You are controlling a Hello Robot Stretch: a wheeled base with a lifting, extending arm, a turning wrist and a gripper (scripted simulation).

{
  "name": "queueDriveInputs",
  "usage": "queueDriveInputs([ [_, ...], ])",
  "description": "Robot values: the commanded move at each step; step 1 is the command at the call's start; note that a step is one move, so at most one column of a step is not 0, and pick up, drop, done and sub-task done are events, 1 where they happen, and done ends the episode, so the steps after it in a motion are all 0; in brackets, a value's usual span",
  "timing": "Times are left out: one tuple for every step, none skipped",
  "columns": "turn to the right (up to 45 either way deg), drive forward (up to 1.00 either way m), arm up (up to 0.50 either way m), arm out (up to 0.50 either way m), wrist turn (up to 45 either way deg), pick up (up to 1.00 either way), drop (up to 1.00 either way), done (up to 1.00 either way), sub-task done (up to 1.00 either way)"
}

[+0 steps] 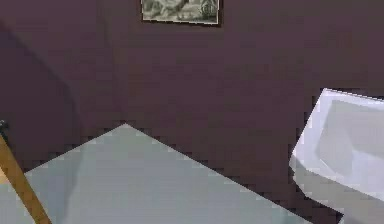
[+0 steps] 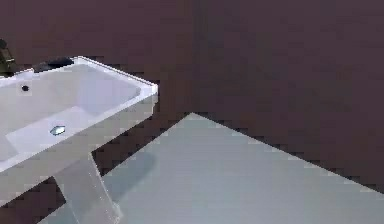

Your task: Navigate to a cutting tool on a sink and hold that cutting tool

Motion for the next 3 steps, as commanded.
queueDriveInputs([
  [-30.0,0.0,0.0,0.0,0.0,0.0,0.0,0.0,0.0],
  [45.0,0.0,0.0,0.0,0.0,0.0,0.0,0.0,0.0],
  [45.0,0.0,0.0,0.0,0.0,0.0,0.0,0.0,0.0],
])
